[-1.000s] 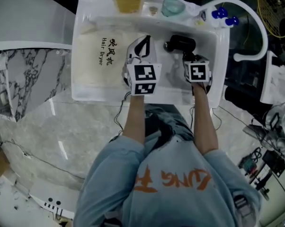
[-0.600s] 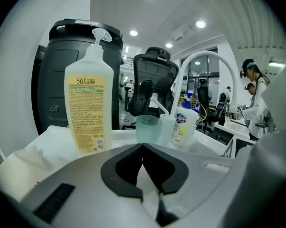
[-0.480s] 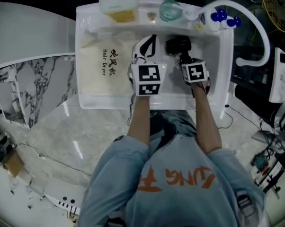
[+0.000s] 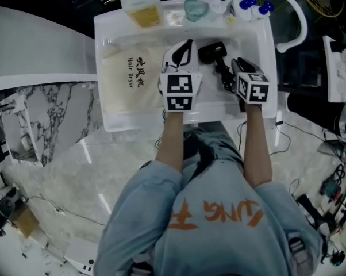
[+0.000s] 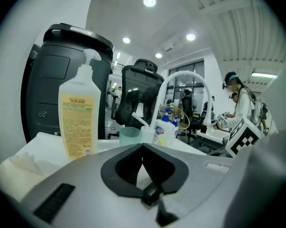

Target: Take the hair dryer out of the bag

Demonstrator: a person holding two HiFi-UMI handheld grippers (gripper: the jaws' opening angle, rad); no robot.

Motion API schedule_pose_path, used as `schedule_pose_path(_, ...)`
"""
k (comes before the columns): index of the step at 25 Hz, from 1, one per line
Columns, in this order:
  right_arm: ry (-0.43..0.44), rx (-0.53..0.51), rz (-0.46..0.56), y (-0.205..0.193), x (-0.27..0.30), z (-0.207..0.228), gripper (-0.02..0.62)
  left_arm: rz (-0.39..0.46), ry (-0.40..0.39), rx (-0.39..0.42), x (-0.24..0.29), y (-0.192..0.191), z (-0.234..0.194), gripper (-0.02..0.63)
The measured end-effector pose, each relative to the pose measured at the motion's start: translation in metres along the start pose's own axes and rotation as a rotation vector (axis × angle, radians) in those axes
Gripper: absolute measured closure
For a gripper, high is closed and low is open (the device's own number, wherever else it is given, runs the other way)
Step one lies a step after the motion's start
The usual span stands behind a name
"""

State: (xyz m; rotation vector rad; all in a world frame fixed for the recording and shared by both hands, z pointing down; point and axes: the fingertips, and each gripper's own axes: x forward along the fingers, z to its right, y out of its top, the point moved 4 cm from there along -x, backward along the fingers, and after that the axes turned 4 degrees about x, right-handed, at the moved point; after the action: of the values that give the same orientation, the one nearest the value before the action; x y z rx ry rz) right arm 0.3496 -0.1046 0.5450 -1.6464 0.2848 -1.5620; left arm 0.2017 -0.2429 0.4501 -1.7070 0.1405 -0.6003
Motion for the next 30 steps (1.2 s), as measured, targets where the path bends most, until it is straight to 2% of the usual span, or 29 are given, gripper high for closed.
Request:
schedule_pose_path(2, -0.004, 0.026, 0.144, 0.02, -0.032, -0.001, 0.554, 0.041, -0.027, -0.003, -0.015, 0.01, 0.005, 0.603)
schedule_pose_path(6, 0.028, 0.048, 0.439, 0.064, -0.093, -0.014, 0.594, 0.095, -0.029, 0.022, -0.043, 0.037, 0.007, 0.603)
schedule_pose_path(8, 0.049, 0.032, 0.549, 0.083, -0.12, -0.02, 0.595, 0.143, -0.041, 0.038, -0.053, 0.058, 0.009, 0.603)
schedule_pose_path(10, 0.082, 0.005, 0.616, 0.1, -0.141, -0.029, 0.597, 0.198, -0.05, 0.041, -0.063, 0.079, 0.01, 0.603)
schedule_pose_path(13, 0.109, -0.077, 0.618, 0.121, -0.159, -0.047, 0.597, 0.275, -0.052, 0.038, -0.073, 0.107, 0.013, 0.604)
schedule_pose_path(17, 0.069, -0.113, 0.632, 0.132, -0.174, -0.054, 0.597, 0.324, -0.074, 0.073, -0.083, 0.126, 0.026, 0.603)
schedule_pose_path(25, 0.016, -0.161, 0.653, 0.135, -0.181, -0.068, 0.595, 0.313, -0.058, 0.081, -0.095, 0.121, 0.021, 0.603)
schedule_pose_path(30, -0.086, -0.142, 0.685, 0.134, -0.183, -0.057, 0.597, 0.307, -0.044, 0.077, -0.098, 0.118, 0.014, 0.603)
